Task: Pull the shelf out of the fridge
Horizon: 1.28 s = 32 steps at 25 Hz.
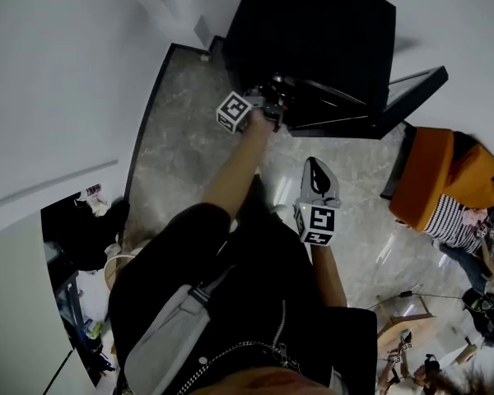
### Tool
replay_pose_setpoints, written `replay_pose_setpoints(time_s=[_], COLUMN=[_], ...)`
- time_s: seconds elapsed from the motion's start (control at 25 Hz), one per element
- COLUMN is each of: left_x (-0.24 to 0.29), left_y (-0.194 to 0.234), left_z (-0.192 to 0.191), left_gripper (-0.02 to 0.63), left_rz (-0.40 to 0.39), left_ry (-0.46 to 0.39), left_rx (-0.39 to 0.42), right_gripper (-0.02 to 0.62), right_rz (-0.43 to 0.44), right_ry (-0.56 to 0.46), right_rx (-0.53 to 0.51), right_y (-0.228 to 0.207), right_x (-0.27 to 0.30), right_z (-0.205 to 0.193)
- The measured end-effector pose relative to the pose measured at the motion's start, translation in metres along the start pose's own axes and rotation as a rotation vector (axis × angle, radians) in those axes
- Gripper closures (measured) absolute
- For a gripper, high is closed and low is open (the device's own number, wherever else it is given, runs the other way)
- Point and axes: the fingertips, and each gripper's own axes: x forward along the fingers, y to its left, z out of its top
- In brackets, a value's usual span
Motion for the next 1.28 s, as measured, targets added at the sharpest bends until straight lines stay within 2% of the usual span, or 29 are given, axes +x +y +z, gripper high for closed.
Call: replay_pose_setpoints(time_s=[0.16, 0.28, 0.6, 0.84, 0.96, 1.08, 1.28], left_x=[-0.010, -0.018, -0.040, -0.056, -0.062, -0.065, -0.071], left_y=[-0.001, -0.002, -0.004, -0.002, 0.003, 0.001, -0.004], left_z=[0.003, 0.002, 0.002, 0.004, 0.005, 0.006, 0.004], left_gripper=[0.584, 0.584, 0.584, 0.584, 0.584, 0.584, 0.583], left_rz=[0.004, 0.005, 0.015, 0.012, 0.009, 0.015, 0.028], left_ry=[0.008, 0.018, 0.024, 0.039, 0.059, 0.063, 0.078], left_rx=[0.000, 0.003, -0.003, -0.004, 0.008, -0.003, -0.015], right_gripper=[0.594, 0.592, 0.592, 0.591, 0.545, 0.493, 0.485], right_rz=[0.001, 0.000, 0.005, 0.034, 0.091, 0.185, 0.248], right_ry=[0.007, 0.011, -0.015, 0.002, 0.017, -0.038, -0.152], right_rx=[0.020, 0.072, 0.379, 0.552, 0.700, 0.879, 1.163], right_y=[-0.002, -0.007, -0.045, -0.060, -0.057, -0.051, -0.064], right_x=[0.008, 0.015, 0.054, 0.084, 0.094, 0.102, 0.115], right_z=[-0.003, -0.005, -0.014, -0.033, -0.045, -0.043, -0.043])
